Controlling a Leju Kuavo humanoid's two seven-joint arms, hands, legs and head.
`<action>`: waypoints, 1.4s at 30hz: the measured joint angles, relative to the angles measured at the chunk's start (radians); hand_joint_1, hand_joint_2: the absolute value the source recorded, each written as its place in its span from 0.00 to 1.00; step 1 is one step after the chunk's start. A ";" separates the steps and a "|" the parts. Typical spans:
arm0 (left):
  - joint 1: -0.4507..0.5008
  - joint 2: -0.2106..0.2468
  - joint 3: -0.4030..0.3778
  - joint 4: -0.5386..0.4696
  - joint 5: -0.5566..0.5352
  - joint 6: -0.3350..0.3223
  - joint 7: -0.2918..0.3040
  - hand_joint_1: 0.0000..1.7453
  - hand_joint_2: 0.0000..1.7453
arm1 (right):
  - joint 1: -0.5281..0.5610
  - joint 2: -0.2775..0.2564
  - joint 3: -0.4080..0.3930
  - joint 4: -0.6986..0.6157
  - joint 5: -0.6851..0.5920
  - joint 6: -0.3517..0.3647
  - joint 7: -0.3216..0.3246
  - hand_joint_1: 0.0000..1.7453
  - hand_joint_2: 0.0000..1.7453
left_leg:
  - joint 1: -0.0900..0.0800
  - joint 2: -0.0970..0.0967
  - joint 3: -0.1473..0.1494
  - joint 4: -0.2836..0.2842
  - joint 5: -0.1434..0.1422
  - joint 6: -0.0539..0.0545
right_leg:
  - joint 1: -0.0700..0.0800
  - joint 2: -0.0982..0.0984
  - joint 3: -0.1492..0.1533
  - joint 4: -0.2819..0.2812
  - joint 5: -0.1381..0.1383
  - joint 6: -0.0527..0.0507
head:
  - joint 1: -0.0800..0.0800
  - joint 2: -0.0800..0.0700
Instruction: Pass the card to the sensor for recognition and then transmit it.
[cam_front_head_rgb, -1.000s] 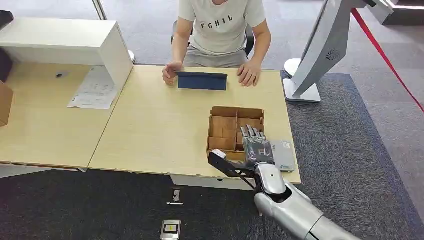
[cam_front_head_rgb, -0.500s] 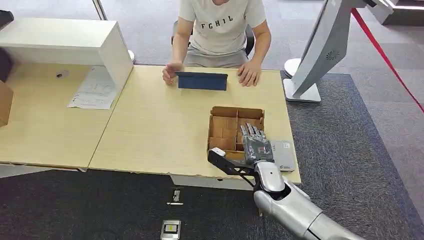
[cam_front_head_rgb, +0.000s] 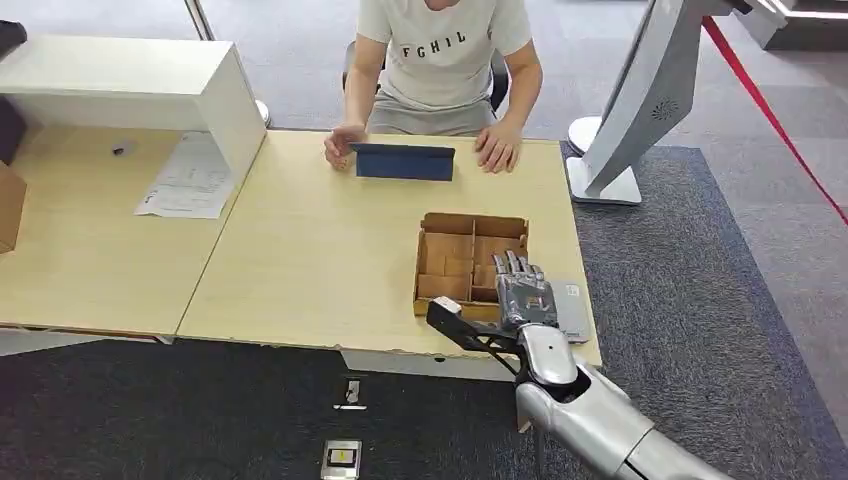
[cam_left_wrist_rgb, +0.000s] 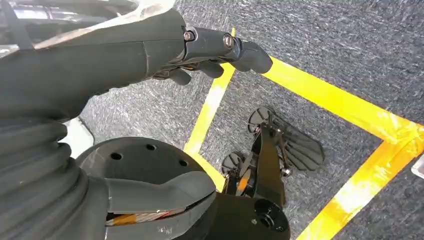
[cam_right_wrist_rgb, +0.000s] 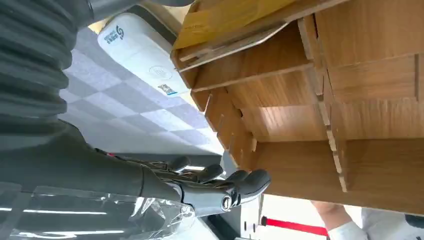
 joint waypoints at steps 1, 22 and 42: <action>0.000 0.000 0.000 0.000 -0.001 -0.001 0.000 0.00 1.00 | 0.000 -0.002 -0.001 -0.005 0.000 0.000 0.002 0.00 1.00 | 0.000 0.000 0.000 0.000 0.000 0.000 | 0.000 0.000 0.000 0.000 0.000 0.000 | 0.000 0.000; 0.000 0.005 0.002 0.000 0.000 0.004 0.003 0.00 1.00 | 0.028 -0.009 -0.022 -0.039 -0.001 0.014 -0.026 0.00 1.00 | 0.000 0.000 0.000 0.000 0.000 0.000 | 0.000 0.000 0.000 0.000 0.000 0.000 | 0.000 0.000; 0.000 0.004 0.023 0.000 0.000 0.031 0.002 0.00 1.00 | 0.017 0.002 -0.021 0.001 -0.010 0.011 -0.037 1.00 1.00 | 0.000 0.000 0.000 0.000 0.000 0.000 | 0.000 0.000 0.000 0.000 0.000 0.000 | 0.000 0.000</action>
